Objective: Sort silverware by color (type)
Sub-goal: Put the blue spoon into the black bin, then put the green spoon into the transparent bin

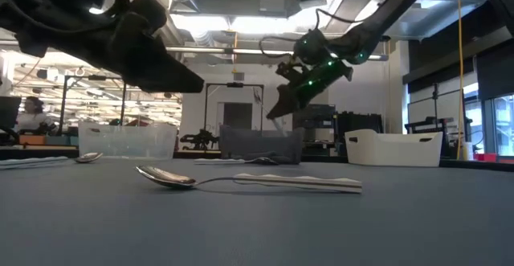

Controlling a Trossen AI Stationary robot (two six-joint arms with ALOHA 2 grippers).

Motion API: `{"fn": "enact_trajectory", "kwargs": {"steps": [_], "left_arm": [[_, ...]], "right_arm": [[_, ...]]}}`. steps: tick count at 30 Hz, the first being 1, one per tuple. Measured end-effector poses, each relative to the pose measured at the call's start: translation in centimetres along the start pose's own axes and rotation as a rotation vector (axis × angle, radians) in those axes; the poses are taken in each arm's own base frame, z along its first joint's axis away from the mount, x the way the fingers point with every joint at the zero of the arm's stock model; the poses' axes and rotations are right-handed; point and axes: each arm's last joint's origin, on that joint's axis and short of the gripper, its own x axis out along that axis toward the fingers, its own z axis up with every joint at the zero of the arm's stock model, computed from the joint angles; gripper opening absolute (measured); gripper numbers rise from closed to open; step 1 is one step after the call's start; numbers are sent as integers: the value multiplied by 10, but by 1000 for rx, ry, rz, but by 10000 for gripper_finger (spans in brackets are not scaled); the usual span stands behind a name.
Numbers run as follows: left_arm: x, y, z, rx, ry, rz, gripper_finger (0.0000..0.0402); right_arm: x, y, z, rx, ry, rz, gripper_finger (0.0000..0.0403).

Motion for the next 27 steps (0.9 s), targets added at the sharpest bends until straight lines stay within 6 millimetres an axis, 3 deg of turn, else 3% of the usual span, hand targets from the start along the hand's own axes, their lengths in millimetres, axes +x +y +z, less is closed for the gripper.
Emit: {"fn": "enact_trajectory", "kwargs": {"steps": [4, 8, 15, 20, 27], "left_arm": [[2, 5, 1, -6, 1, 19, 170], [4, 8, 1, -6, 5, 3, 170], [5, 7, 2, -44, 12, -23, 170], [9, -10, 8, -49, 21, -83, 170], [33, -48, 13, 12, 98, -139, 170]], "right_arm": [[2, 1, -3, -3, 13, 6, 48], [-1, 5, 2, -10, 10, 0, 114], [-34, 21, 28, -56, 28, 15, 197], [-61, 52, 49, -90, -25, 136, 203], [-79, 118, 40, -155, -36, 286, 188]]}}
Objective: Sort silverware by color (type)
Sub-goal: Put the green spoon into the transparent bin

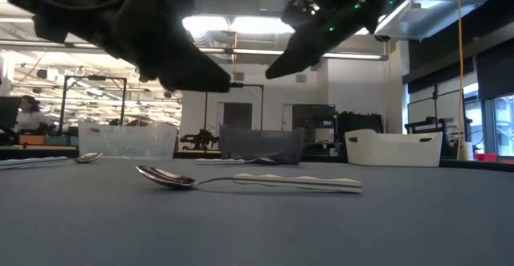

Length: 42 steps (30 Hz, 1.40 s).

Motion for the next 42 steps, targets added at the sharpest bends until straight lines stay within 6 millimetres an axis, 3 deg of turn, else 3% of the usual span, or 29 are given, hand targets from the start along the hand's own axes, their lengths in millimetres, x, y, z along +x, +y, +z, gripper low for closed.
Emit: {"fn": "enact_trajectory", "kwargs": {"steps": [8, 18, 24, 31, 42], "left_arm": [[36, -27, 4, 4, 147, 6, 170], [34, -49, -5, 8, 228, -25, 170], [38, -46, -6, -22, 262, -115, 170], [54, -50, -23, -6, 281, -220, 170], [78, -44, -43, -18, 311, -245, 159]], "right_arm": [[7, 75, 3, -47, 2, 172, 182], [-15, 131, -13, -85, 57, 200, 182], [-27, 137, -20, -99, 5, 147, 182], [-28, 137, -18, -115, -26, 170, 182], [-28, 137, -12, -128, -85, 163, 182]]}}
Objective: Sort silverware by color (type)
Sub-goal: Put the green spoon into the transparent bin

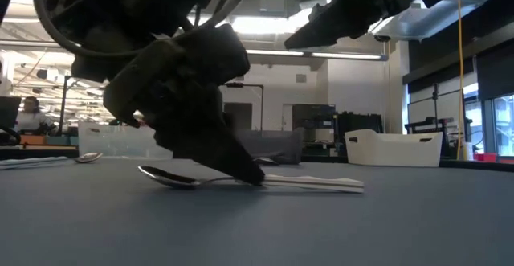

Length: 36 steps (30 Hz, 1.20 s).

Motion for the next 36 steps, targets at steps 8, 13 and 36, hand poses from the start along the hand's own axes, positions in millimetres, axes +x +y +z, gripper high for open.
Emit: {"fn": "enact_trajectory", "kwargs": {"steps": [8, 13, 36], "left_arm": [[3, -6, 2, 89, 4, -10, 74], [2, -7, -3, 125, 73, 21, 25], [-42, -8, 16, 182, 146, 134, 26]], "right_arm": [[0, 0, 0, -11, -1, -1, 182], [0, 0, 0, -11, -3, -1, 182], [-2, -4, 0, -19, 26, -122, 182]]}}
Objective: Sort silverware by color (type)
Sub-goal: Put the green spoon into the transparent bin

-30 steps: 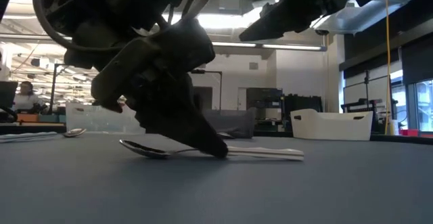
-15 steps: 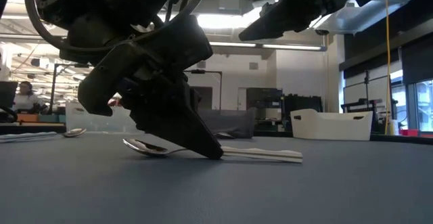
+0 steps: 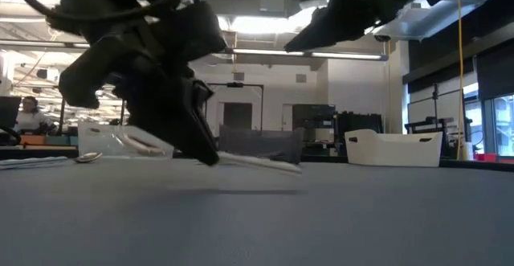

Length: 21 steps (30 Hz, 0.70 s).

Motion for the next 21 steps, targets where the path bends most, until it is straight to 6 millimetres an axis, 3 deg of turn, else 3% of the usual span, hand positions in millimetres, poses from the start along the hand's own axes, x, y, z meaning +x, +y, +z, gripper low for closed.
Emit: {"fn": "enact_trajectory", "kwargs": {"steps": [9, 21], "left_arm": [[-49, 13, 0, 107, -20, 132, 23], [-117, 75, -38, 23, -100, 441, 30]], "right_arm": [[-21, -13, 11, -13, -15, -295, 182], [-22, -31, 8, 41, 1, -364, 182]]}}
